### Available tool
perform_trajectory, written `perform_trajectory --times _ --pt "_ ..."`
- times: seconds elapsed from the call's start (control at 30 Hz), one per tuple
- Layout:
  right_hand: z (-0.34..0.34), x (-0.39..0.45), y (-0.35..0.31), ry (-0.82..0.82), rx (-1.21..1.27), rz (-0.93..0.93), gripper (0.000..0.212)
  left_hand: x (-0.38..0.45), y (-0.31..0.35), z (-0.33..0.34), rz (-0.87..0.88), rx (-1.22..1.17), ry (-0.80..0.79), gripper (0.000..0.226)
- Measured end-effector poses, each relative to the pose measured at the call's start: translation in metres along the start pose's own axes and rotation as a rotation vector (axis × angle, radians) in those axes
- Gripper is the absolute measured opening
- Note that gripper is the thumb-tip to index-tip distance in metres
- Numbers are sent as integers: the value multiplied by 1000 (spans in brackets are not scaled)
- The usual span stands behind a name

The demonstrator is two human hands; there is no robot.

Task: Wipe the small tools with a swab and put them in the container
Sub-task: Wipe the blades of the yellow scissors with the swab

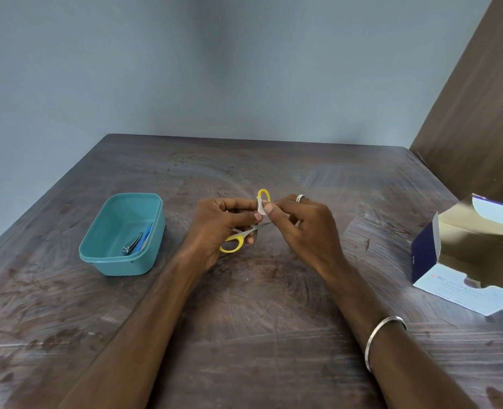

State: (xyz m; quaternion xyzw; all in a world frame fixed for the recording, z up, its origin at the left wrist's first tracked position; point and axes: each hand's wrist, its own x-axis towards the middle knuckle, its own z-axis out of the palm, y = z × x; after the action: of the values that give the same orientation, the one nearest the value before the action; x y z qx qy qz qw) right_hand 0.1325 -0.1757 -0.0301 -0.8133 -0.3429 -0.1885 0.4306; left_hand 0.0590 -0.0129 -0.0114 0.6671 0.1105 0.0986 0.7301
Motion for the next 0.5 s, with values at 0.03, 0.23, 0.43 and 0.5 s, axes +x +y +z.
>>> perform_trajectory --times 0.03,0.23,0.43,0.5 --pt "1 1 0 15 55 41 49 -1 1 1 4 3 -4 15" --pt "-1 -1 -2 21 213 153 14 -1 -1 4 28 38 -21 21" --pt "-3 2 -9 17 413 330 42 -3 1 6 57 109 -51 26" --pt "-4 3 -11 6 458 364 39 -2 2 4 70 141 -48 25"
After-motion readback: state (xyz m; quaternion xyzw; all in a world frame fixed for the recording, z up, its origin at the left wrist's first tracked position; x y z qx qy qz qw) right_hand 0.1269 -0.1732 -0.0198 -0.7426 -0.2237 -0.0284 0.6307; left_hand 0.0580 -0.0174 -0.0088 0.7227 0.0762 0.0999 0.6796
